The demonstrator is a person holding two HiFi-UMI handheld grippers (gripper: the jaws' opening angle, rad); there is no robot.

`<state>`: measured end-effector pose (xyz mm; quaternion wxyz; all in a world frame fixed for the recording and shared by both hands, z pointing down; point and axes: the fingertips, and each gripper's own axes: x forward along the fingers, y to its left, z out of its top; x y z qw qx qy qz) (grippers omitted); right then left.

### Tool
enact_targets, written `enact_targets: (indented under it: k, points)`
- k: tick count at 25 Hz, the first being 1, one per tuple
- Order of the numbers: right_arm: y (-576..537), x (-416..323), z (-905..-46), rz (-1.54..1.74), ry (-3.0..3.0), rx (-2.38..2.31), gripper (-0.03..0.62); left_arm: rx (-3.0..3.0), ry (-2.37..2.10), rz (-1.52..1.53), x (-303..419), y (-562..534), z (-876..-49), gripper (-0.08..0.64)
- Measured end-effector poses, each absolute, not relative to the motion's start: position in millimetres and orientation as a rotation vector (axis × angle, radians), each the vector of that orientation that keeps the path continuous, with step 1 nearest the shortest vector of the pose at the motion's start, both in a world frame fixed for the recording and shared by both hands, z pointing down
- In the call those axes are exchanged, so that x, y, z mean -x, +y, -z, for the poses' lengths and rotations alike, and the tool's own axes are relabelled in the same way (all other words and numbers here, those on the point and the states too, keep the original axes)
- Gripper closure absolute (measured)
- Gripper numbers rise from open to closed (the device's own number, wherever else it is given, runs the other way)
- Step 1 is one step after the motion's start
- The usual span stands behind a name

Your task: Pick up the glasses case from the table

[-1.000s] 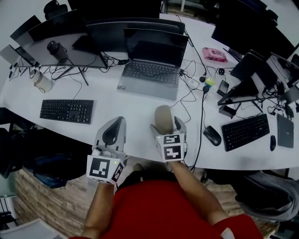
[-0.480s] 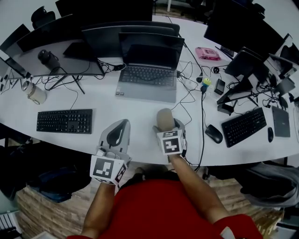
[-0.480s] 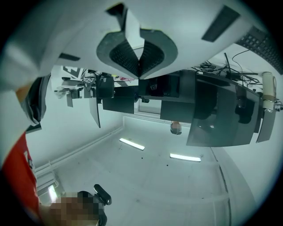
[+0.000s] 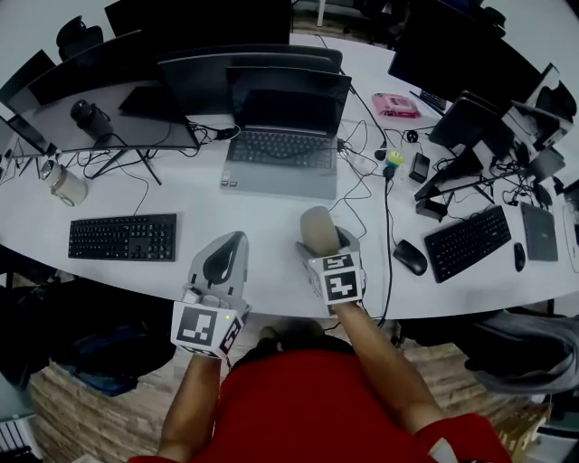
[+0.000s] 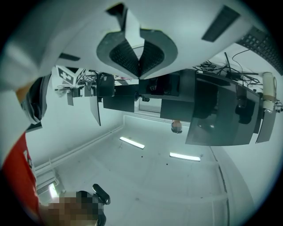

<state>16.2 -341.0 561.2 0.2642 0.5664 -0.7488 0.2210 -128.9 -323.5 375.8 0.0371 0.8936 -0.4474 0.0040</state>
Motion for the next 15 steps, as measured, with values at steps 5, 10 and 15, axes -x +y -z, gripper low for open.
enact_targets:
  k: [5, 10, 15]
  points:
    - [-331.5, -25.3, -504.7, -0.521, -2.125, -1.576, 0.192, -2.754, -1.374, 0.009, 121.1, -317.2, -367.6, 0.549]
    - [-312.6, -27.6, -448.8, -0.428, -2.231, -1.6, 0.192, -2.781, -1.364, 0.027, 108.9, -307.4, -358.5, 0.549]
    - [-293.3, -25.9, -414.0, -0.377, -2.318, -1.598, 0.193, -2.808, -1.35, 0.038, 96.4, -297.3, -350.6, 0.549]
